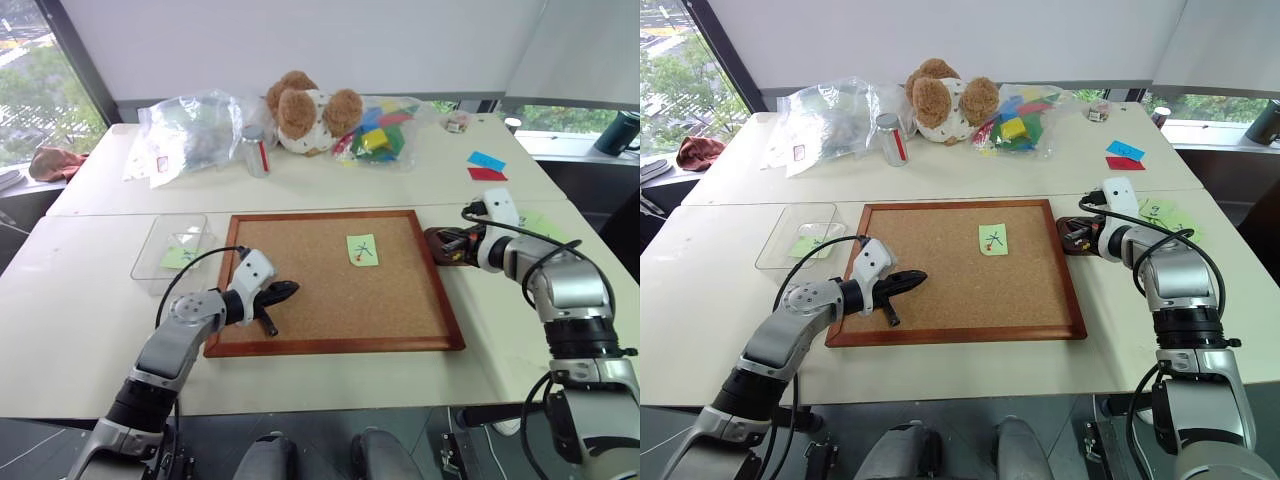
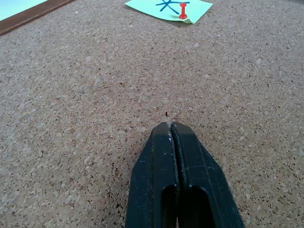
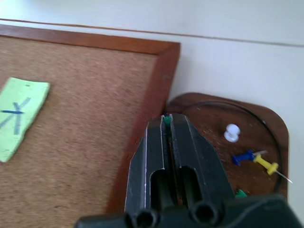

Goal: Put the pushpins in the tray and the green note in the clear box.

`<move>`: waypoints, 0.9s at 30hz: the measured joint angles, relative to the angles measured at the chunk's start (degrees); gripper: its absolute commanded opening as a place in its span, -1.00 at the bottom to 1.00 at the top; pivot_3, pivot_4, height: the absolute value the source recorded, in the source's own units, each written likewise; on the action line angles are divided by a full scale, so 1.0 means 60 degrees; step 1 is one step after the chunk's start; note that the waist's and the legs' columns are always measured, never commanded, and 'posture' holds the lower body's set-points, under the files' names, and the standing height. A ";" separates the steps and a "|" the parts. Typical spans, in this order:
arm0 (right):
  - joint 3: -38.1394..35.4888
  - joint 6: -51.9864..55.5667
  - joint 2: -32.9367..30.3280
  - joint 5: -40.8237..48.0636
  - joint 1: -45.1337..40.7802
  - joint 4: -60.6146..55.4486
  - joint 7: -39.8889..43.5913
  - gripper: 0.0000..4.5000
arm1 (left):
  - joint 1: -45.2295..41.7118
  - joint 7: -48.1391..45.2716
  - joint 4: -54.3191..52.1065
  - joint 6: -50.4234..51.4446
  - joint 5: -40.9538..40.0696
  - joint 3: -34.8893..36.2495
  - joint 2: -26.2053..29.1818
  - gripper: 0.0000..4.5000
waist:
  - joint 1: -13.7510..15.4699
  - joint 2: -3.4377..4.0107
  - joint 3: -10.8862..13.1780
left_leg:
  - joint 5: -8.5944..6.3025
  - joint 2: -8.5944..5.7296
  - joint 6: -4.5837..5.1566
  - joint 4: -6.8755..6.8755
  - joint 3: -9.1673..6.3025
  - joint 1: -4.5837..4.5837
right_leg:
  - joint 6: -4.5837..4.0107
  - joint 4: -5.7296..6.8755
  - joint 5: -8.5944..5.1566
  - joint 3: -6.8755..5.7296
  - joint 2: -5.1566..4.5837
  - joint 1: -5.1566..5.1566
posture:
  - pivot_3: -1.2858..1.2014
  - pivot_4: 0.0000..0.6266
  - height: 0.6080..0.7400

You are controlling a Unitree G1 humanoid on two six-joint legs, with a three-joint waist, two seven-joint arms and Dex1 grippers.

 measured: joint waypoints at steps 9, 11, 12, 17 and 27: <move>-0.0001 -0.0329 0.0268 -0.0084 -0.0020 0.0671 -0.0170 -0.98 | 0.0001 0.0010 -0.0003 0.0000 0.0001 0.0001 0.0001 -1.00 | -0.0001 0.0001 -0.0001 | 0.0000 0.0000 0.0000 0.0000 0.0000 0.0001 | 0.0000 0.0000 0.0000 0.0000 0.0000 0.0002 | 0.03 -0.52 1.00; -0.0001 -0.0350 0.0272 -0.0084 -0.0020 0.0680 -0.0170 -0.98 | 0.0001 0.0011 -0.0003 0.0000 0.0001 0.0001 0.0002 -1.00 | -0.0002 0.0001 -0.0001 | 0.0000 0.0000 0.0000 0.0000 0.0000 0.0001 | 0.0000 0.0000 0.0000 0.0000 0.0000 0.0002 | 0.03 -0.52 1.00; -0.0001 -0.0350 0.0272 -0.0083 -0.0020 0.0680 -0.0170 -0.98 | 0.0000 0.0011 -0.0003 0.0000 0.0001 0.0002 0.0002 -1.00 | -0.0002 0.0001 -0.0001 | 0.0000 0.0000 0.0000 0.0000 0.0000 0.0001 | 0.0000 0.0000 0.0000 0.0000 0.0000 0.0003 | 0.03 -0.52 1.00; -0.0038 -0.0200 0.0259 -0.0055 -0.0019 0.0579 -0.0135 -0.98 | 0.0001 0.0009 -0.0004 0.0001 0.0000 0.0004 0.0004 -1.00 | -0.0002 0.0002 -0.0001 | 0.0000 0.0000 0.0000 0.0000 0.0000 0.0001 | 0.0000 0.0000 0.0000 0.0000 0.0000 0.0003 | 0.03 -0.52 1.00; -0.0114 -0.0060 0.0245 -0.0100 -0.0019 0.0382 -0.0100 0.91 | 0.0000 0.0013 -0.0003 0.0001 0.0000 0.0000 0.0001 -1.00 | -0.0001 0.0002 -0.0001 | 0.0000 0.0000 0.0000 0.0000 0.0000 0.0001 | 0.0000 -0.0001 0.0000 0.0000 0.0000 0.0002 | 0.03 -0.52 1.00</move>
